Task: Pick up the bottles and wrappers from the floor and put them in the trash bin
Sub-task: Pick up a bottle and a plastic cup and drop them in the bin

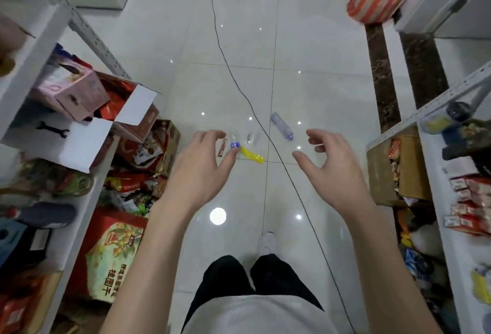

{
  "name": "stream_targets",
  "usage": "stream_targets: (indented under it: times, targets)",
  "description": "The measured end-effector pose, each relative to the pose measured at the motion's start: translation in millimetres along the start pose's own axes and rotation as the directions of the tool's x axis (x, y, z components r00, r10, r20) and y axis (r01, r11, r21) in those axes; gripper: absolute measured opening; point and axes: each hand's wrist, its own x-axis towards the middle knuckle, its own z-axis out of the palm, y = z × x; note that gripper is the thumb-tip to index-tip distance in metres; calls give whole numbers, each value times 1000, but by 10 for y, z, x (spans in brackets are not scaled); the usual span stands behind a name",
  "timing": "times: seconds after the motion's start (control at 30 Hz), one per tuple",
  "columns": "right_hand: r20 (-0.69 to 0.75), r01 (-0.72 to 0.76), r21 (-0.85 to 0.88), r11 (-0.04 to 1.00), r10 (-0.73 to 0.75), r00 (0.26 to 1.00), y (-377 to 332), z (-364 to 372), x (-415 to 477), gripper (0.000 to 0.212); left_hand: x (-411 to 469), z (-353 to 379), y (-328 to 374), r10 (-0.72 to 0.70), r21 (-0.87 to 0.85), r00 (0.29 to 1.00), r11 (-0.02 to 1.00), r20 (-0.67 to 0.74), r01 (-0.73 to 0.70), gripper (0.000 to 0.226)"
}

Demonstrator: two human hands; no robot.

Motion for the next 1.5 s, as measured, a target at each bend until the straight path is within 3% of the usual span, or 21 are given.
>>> stream_targets:
  times: [0.27, 0.43, 0.83, 1.07, 1.5]
  targets:
    - [115, 13, -11, 1000, -11, 993, 30, 465, 1146, 46, 924, 68, -275, -148, -14, 989, 989, 25, 148, 50]
    - [145, -51, -63, 997, 59, 988, 10, 854, 1859, 53, 1689, 134, -618, -185, -42, 980, 981, 76, 189, 50]
    - [131, -120, -94, 988, 132, 983, 380, 1929, 3272, 55, 3395, 724, -1291, -153, -22, 971, 987, 184, 160, 47]
    - [173, -86, -113, 990, 105, 979, 1448, 2937, 3791, 55, 4093, 1946, -1998, -169, 27, 962, 986, 214, 167, 47]
    - [269, 114, -310, 944, -28, 963, 4240, 5545, 4658, 57, 5393, 5162, -3903, -141, 138, 977, 983, 160, 120, 55]
